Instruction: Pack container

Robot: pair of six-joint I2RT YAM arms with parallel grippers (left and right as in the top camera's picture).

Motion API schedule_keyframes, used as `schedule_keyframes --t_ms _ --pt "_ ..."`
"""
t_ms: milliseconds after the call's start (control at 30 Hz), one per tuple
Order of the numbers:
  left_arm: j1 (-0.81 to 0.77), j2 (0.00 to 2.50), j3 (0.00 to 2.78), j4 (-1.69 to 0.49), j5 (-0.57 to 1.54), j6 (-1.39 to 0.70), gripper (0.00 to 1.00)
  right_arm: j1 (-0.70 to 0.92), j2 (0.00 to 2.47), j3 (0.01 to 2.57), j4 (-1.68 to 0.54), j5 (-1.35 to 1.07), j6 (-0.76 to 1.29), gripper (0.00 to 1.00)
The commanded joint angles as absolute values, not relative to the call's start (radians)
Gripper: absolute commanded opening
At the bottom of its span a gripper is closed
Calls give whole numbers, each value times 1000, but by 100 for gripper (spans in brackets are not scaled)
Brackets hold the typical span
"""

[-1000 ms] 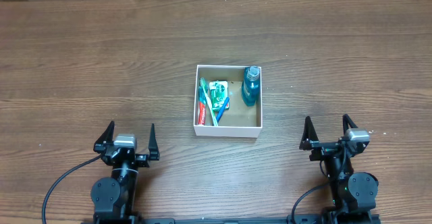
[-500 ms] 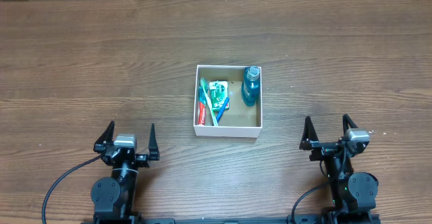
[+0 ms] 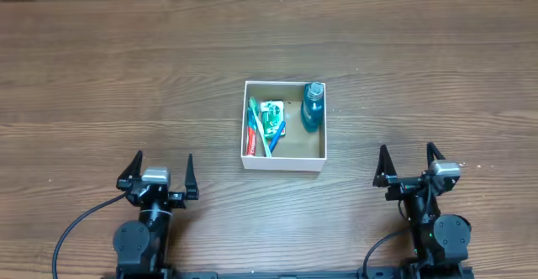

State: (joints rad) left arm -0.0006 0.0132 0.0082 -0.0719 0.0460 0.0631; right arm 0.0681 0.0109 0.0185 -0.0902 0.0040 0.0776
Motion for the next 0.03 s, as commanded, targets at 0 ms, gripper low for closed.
schedule_keyframes --t_ms 0 --pt "-6 6 5 -73 53 86 100 69 3 8 -84 6 74 100"
